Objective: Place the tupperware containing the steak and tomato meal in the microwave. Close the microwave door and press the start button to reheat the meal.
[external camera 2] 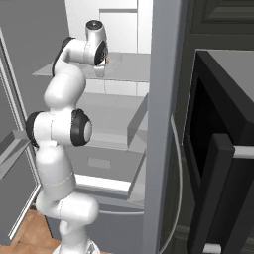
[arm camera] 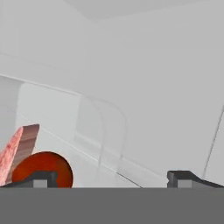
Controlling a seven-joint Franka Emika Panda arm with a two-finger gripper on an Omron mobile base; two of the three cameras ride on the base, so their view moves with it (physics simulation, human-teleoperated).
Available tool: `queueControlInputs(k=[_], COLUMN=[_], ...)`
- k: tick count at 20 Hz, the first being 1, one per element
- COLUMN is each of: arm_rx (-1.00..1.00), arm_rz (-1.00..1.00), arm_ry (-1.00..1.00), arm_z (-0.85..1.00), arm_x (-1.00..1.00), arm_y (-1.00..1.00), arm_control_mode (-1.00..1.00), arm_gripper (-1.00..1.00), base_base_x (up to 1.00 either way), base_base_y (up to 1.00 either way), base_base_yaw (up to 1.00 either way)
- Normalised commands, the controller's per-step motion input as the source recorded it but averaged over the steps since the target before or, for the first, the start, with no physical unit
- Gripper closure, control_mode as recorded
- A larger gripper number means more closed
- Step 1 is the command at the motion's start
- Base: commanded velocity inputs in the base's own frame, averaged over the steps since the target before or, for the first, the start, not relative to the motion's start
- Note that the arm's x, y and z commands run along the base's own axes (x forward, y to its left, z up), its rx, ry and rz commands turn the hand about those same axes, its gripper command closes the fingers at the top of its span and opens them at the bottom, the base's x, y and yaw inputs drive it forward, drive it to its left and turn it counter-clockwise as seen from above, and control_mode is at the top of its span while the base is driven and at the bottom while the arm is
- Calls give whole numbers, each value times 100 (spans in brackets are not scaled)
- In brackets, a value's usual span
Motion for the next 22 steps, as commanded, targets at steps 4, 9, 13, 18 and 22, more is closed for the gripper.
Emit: queueControlInputs(k=[4, 9, 13, 18, 22], arm_rx=[3, 0, -1, -2, 0], arm_rz=[0, 0, 0, 0, 0], arm_ry=[8, 16, 19, 7, -3], arm_z=[-29, -39, -51, -46, -20], arm_x=[39, 27, 18, 1, -17], arm_y=[0, 1, 16, 17, 12], arm_control_mode=[-100, -100, -100, -100, -100], arm_gripper=[-100, -100, 100, 100, 100], base_base_x=[0, 0, 0, 0, 0], base_base_y=[0, 0, 0, 0, 0], base_base_yaw=[0, 0, 0, 0, 0])
